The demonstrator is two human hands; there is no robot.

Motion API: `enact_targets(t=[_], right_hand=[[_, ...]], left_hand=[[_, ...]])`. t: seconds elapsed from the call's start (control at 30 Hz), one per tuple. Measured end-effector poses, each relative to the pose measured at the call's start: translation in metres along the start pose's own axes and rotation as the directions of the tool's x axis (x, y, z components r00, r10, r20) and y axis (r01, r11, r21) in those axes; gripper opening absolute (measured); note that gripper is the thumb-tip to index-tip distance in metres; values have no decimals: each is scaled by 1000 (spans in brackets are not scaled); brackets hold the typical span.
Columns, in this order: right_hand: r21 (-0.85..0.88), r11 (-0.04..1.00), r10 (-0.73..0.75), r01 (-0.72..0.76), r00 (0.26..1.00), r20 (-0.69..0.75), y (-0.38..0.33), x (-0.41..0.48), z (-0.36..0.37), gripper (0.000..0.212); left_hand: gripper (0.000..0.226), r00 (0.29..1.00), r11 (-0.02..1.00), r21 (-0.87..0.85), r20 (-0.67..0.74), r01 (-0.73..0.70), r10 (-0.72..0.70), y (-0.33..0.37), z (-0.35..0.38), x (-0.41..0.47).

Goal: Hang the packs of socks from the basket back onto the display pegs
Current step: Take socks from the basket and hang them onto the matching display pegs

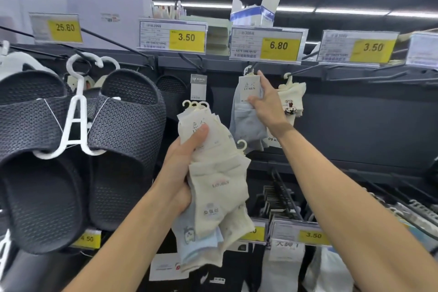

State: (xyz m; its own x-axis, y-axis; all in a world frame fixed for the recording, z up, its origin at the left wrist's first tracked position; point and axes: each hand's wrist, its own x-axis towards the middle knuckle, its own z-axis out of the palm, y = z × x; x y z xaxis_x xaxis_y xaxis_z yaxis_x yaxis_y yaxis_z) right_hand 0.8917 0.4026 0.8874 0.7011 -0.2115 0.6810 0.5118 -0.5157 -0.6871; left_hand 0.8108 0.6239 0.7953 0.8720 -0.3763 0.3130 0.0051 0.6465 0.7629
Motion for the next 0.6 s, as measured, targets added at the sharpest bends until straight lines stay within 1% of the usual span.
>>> enact_targets(t=[0.1,0.17,0.23,0.27,0.3,0.33,0.37,0.4,0.43,0.47,0.53,0.6], right_hand=[[-101,994,45,-44,999,5,2,1,-1,74],[-211,976,60,-59,998,-3,-5,-5,-3,72],[-343,938,12,-50,994,-113,-19,-19,-5,63],[-345,939,-45,-14,985,-165,-27,-32,-7,53],[-291,956,-103,47,978,-180,-36,-50,-8,42],[-213,970,-150,118,979,-141,-45,-71,-9,33],[-145,975,-175,166,983,-55,-53,-94,-9,30],[-106,978,-179,182,983,42,-60,-114,-8,33],[-93,978,-174,185,977,121,-63,-128,-7,37],[-85,981,-160,176,972,171,-64,-137,-6,40],[-46,993,-96,106,978,183,-60,-142,-4,42],[15,1000,-29,27,984,176,-55,-139,-7,42]], left_hand=[[59,1000,1000,4,-7,-19,19,-1,1,0],[56,999,999,14,-8,-45,46,-2,2,0],[52,996,996,33,-18,-84,85,-4,1,0],[50,994,993,46,-34,-107,108,-4,1,0],[49,990,989,64,-49,-132,135,-5,2,1],[49,984,983,87,-59,-160,165,-6,2,1],[48,979,975,117,-63,-188,196,-7,4,1],[47,973,965,153,-63,-213,224,-8,7,1],[47,967,954,187,-59,-235,249,-9,10,2],[47,962,945,213,-54,-249,266,-11,14,1],[49,964,942,223,-37,-249,263,-15,18,2],[50,979,965,179,-21,-194,201,-17,18,3]])
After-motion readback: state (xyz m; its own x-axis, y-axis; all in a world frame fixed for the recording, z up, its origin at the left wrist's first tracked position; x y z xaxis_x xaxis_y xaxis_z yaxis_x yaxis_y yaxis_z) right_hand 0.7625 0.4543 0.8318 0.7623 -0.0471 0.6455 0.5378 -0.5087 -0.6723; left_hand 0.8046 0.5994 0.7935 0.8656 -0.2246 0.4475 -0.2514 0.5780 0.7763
